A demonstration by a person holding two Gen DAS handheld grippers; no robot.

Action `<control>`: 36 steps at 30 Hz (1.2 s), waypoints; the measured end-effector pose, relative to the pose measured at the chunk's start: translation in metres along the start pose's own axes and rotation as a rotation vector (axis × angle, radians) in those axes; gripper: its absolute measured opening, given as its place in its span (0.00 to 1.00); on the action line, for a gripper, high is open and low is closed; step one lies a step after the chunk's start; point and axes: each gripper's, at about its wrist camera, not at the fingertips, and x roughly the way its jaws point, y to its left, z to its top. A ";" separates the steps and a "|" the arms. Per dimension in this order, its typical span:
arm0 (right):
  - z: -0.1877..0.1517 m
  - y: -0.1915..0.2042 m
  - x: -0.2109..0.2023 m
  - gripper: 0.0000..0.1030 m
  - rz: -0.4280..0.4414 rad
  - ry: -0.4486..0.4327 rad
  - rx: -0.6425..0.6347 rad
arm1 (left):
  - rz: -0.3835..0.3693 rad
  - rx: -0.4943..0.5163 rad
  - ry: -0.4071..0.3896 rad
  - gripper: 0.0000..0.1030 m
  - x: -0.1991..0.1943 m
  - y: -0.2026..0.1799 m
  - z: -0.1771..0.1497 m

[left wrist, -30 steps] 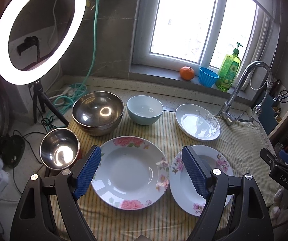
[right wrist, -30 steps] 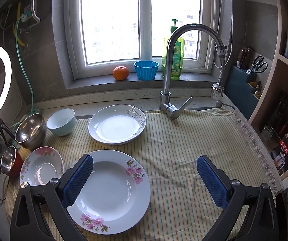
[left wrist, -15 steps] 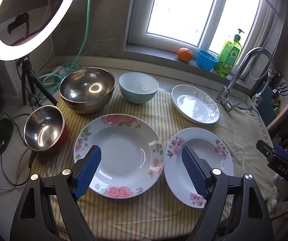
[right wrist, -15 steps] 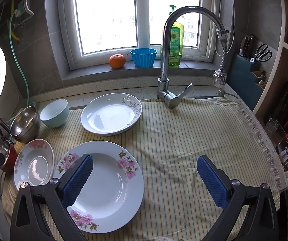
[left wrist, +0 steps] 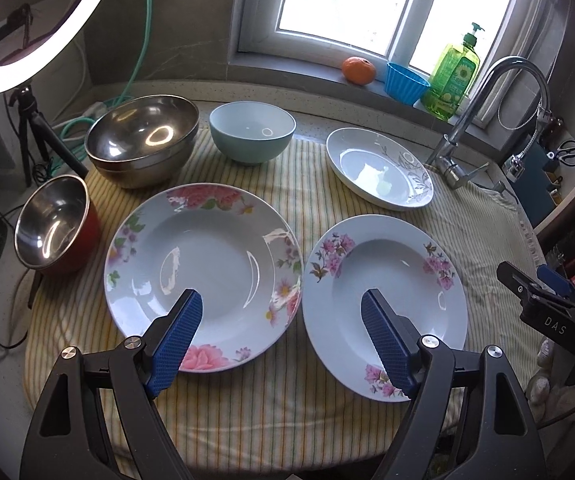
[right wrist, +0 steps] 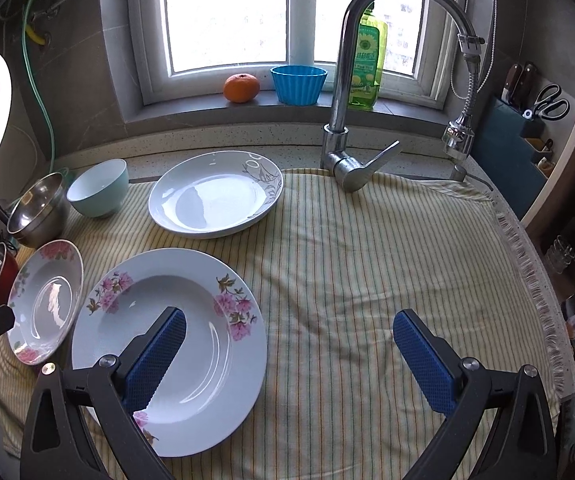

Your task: Organize plates and bowls

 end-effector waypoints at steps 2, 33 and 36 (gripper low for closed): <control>-0.003 0.000 0.001 0.99 -0.003 -0.011 -0.012 | 0.002 -0.001 0.004 0.78 0.003 -0.002 -0.001; 0.005 -0.026 0.083 0.33 0.265 0.255 0.021 | -0.142 -0.171 0.209 0.26 0.038 0.001 -0.032; 0.004 -0.025 0.086 0.30 0.284 0.270 0.018 | -0.153 -0.171 0.228 0.26 0.042 -0.001 -0.034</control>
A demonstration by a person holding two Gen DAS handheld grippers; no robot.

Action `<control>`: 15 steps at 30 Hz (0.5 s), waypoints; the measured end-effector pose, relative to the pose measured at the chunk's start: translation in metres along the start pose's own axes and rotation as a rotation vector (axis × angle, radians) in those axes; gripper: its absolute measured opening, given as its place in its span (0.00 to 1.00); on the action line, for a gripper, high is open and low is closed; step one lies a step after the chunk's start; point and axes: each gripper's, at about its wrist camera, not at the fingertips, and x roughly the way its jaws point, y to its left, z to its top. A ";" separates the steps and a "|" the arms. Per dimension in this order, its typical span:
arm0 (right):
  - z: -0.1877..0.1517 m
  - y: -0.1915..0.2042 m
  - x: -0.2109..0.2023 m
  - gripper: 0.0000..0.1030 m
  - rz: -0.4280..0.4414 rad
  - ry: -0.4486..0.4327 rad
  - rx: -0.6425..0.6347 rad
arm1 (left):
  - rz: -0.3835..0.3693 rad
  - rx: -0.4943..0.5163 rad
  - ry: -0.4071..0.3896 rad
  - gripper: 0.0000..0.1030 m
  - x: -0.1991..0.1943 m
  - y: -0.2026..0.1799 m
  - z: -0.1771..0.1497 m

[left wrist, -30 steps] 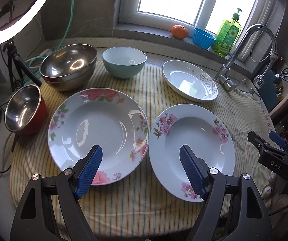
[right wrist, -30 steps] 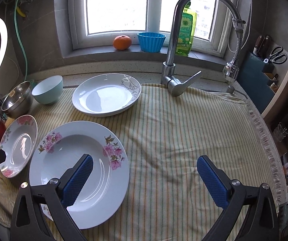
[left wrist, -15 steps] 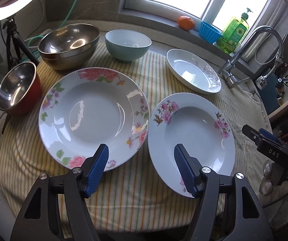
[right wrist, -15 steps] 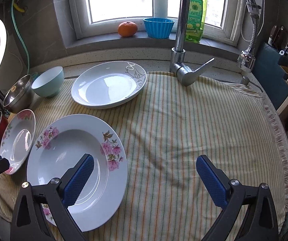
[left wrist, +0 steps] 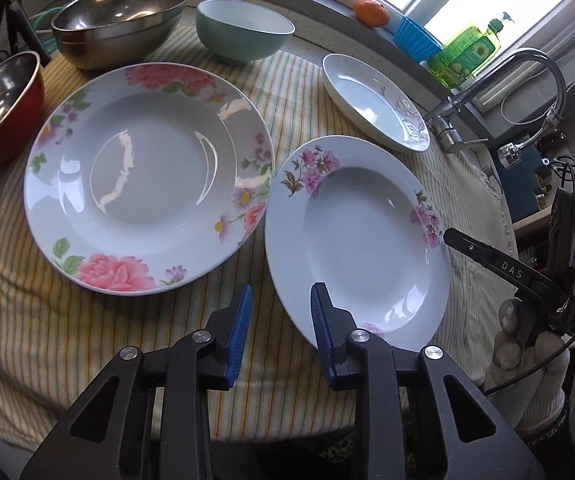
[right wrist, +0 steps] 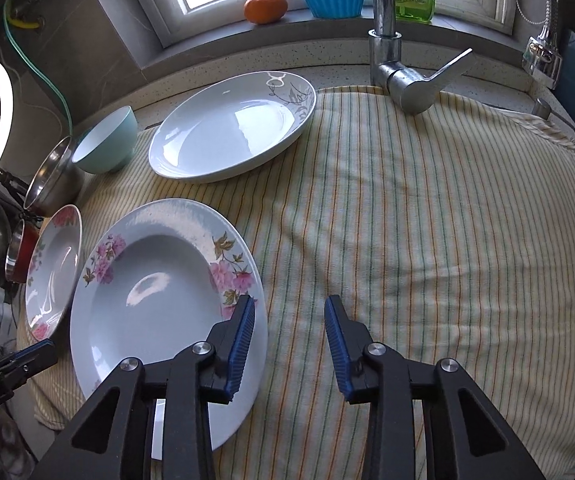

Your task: Organize plates and bowls

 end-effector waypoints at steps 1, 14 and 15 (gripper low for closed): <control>0.000 -0.001 0.001 0.30 0.010 0.007 0.006 | 0.001 0.000 0.005 0.26 0.002 0.000 0.000; 0.005 -0.004 0.012 0.22 0.105 0.062 0.039 | -0.018 -0.014 0.046 0.23 0.018 0.001 0.006; 0.005 -0.003 0.013 0.21 0.108 0.065 0.037 | -0.018 -0.015 0.046 0.23 0.019 0.001 0.007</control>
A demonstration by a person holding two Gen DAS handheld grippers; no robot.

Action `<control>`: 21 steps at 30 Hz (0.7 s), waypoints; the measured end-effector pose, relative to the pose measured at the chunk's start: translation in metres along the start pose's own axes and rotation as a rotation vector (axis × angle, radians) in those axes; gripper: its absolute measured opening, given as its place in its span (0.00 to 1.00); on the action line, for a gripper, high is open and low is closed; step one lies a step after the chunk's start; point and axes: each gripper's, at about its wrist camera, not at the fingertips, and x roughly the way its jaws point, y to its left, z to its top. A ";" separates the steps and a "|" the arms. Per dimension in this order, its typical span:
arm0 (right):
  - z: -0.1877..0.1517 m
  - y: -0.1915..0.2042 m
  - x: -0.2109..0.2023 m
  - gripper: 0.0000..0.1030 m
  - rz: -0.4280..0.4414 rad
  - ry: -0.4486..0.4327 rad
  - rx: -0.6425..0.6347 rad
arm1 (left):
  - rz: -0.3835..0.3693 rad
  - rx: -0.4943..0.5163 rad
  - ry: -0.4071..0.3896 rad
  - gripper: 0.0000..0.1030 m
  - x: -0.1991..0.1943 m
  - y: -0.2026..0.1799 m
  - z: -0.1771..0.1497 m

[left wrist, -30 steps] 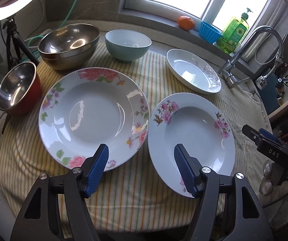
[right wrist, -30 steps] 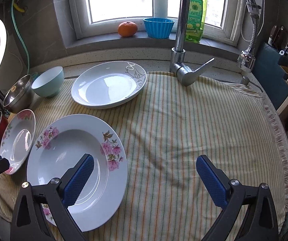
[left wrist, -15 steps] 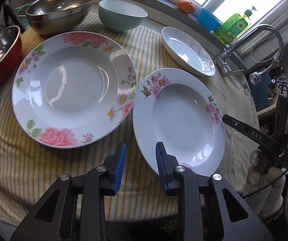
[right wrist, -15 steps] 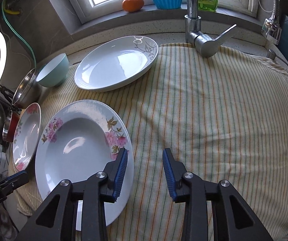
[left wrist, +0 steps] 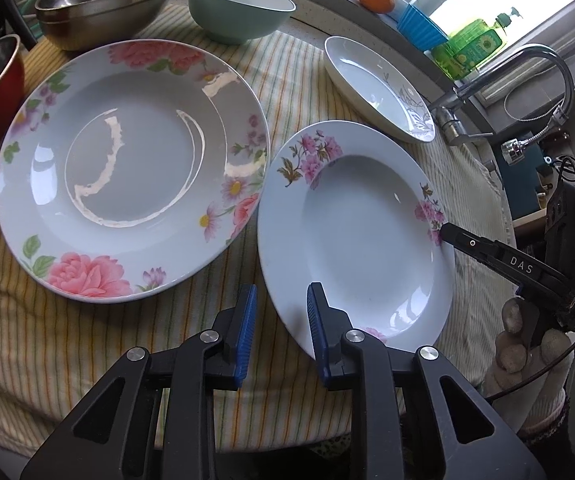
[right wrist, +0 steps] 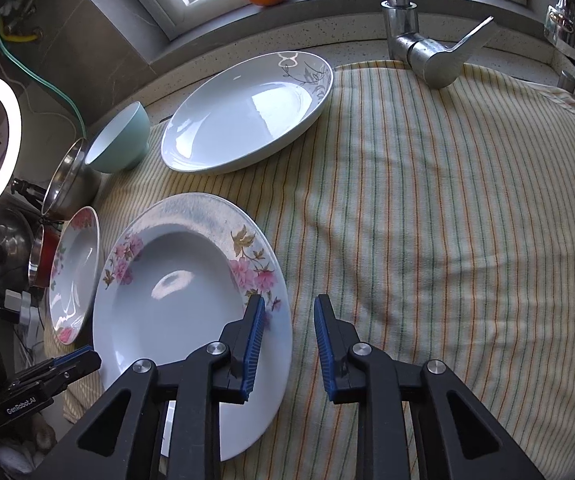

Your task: Organize plates and bowls

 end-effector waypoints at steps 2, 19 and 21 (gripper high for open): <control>0.001 0.001 0.002 0.20 0.011 0.007 0.003 | -0.005 -0.002 0.002 0.20 0.001 0.001 0.000; 0.000 0.004 0.006 0.19 0.035 0.031 0.008 | -0.017 0.002 0.001 0.15 0.004 0.004 0.003; 0.000 0.004 0.006 0.19 0.032 0.030 0.004 | -0.015 0.004 0.001 0.15 0.004 0.003 0.003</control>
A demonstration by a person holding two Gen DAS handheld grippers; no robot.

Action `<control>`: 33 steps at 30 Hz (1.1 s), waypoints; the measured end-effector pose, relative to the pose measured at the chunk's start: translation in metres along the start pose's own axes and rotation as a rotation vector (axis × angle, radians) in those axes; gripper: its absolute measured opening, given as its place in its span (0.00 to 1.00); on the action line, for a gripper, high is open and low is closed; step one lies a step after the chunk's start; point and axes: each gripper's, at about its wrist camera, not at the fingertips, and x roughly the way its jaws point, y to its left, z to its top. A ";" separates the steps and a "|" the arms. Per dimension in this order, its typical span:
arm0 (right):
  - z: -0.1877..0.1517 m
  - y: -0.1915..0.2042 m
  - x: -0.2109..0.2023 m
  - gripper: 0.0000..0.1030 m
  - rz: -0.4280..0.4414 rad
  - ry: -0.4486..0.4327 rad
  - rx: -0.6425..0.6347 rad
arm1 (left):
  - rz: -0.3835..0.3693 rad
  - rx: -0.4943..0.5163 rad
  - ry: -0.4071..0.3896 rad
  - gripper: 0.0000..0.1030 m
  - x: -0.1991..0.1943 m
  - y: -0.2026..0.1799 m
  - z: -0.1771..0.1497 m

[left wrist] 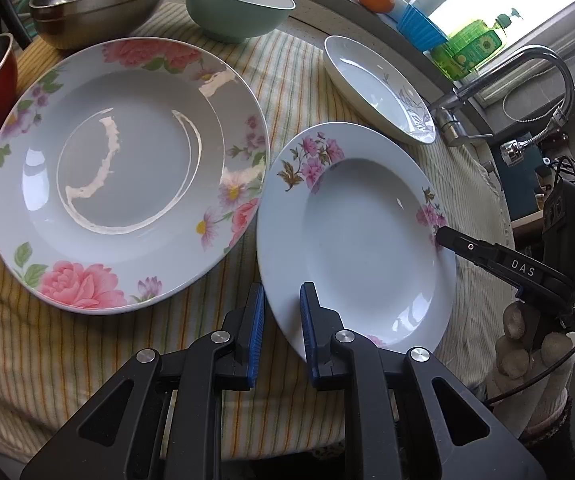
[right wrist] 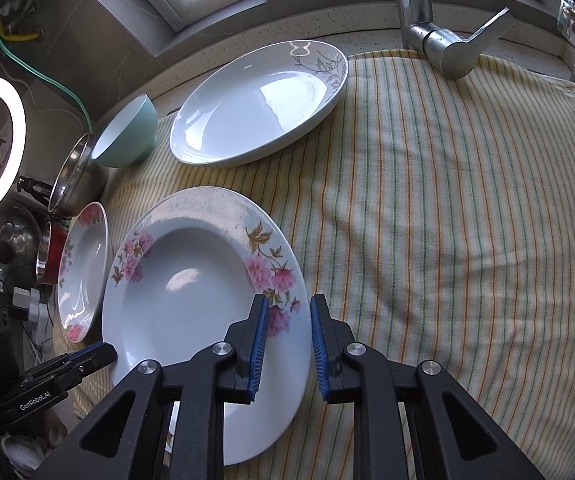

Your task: Organize plates and bowls

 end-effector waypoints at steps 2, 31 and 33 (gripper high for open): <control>-0.001 -0.001 -0.001 0.19 0.002 0.001 0.002 | 0.002 0.003 -0.001 0.15 0.000 0.000 0.000; -0.050 -0.006 -0.021 0.19 -0.025 -0.006 0.089 | 0.021 0.088 0.019 0.16 -0.003 -0.007 -0.011; -0.053 -0.006 -0.022 0.19 -0.024 -0.005 0.095 | 0.021 0.089 0.020 0.16 -0.003 -0.008 -0.011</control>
